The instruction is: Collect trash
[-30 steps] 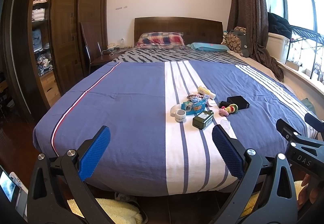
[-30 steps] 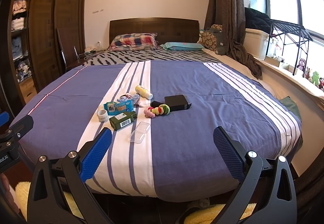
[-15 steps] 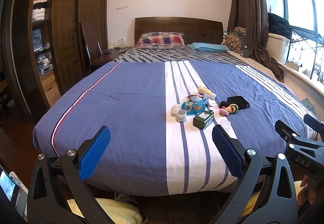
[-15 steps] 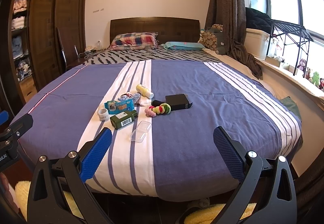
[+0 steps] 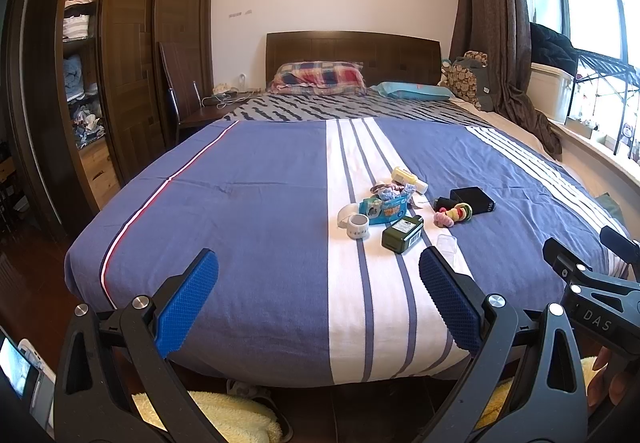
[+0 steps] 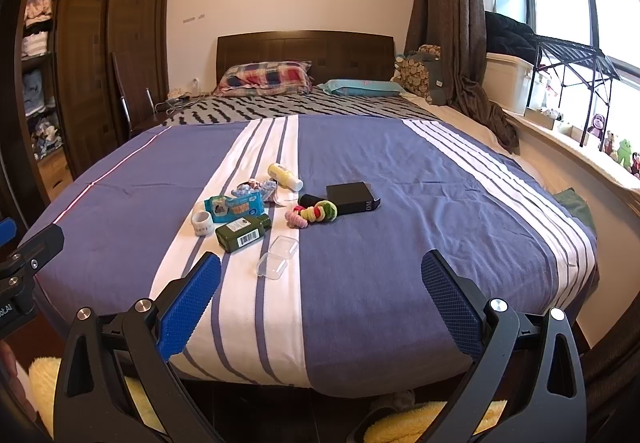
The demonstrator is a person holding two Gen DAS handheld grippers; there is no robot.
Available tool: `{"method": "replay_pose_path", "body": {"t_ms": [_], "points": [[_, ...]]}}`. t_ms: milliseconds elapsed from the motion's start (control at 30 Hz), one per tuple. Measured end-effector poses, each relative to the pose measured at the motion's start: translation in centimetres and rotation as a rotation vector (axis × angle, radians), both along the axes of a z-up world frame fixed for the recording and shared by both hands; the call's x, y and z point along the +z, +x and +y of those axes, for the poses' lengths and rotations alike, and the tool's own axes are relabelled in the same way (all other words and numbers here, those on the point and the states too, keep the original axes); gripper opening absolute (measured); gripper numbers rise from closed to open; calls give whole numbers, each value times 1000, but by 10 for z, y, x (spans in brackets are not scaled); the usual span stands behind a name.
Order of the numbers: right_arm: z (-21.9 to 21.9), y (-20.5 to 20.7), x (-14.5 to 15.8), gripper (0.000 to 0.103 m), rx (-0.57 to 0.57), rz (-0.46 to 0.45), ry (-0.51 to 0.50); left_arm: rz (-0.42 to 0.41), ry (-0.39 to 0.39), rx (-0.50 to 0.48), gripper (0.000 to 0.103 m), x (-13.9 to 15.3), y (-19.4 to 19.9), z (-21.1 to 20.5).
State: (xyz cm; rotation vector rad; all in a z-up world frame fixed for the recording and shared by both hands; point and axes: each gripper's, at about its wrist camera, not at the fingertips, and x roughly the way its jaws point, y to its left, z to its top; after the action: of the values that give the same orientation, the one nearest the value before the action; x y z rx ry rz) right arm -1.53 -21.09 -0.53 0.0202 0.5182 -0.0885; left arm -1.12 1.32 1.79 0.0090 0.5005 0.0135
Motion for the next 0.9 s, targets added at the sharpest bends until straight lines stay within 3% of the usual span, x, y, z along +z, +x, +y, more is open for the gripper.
{"method": "replay_pose_path", "body": {"t_ms": [467,900], "points": [[-14,15,-9,100,-31,22,7,29,1,5,95,-12,16,6],[-16,64,-56,100,13,114,67,145,43,-5,95,-59,67,7]]}}
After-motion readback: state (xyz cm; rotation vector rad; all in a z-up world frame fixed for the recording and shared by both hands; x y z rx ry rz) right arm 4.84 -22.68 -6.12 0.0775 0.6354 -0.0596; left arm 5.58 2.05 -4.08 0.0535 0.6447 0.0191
